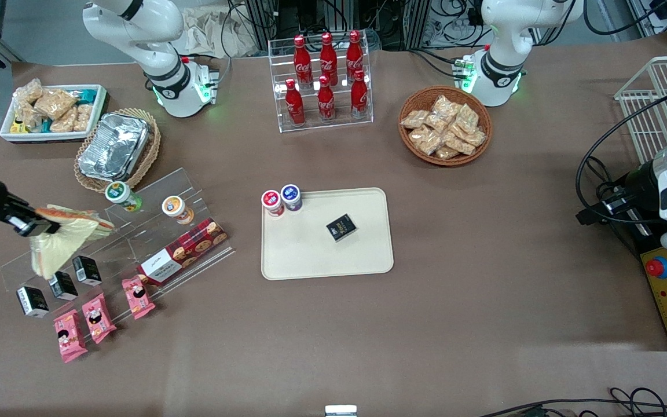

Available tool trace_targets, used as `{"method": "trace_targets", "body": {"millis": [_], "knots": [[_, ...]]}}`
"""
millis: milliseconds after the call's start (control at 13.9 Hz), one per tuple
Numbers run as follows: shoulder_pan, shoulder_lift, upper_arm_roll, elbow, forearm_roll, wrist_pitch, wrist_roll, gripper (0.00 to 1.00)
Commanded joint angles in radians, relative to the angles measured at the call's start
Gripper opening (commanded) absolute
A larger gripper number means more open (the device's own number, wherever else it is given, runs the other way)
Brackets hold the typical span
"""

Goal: Place sandwich on tray
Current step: 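Close the right gripper on the wrapped sandwich and lift it, then carry the held sandwich over to the cream tray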

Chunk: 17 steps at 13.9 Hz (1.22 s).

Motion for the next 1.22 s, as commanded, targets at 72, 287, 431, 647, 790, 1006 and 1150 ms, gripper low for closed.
{"method": "trace_targets", "body": {"millis": [72,287,431,647,790,1006,1150], "knots": [[0.063,-0.002,-0.013,0.024,0.01,-0.032,-0.036,0.17],[0.11,-0.002,-0.013,0.026,0.007,-0.017,-0.048,0.16],[0.161,-0.002,-0.013,0.035,0.005,-0.015,-0.056,0.16],[0.192,-0.002,-0.016,0.046,-0.001,-0.007,-0.176,0.16],[0.19,0.0,-0.016,0.046,-0.001,-0.006,-0.34,0.15],[0.233,0.01,-0.016,0.044,0.001,0.016,-0.561,0.14],[0.283,0.024,-0.016,0.043,-0.001,0.031,-0.736,0.05]]}}
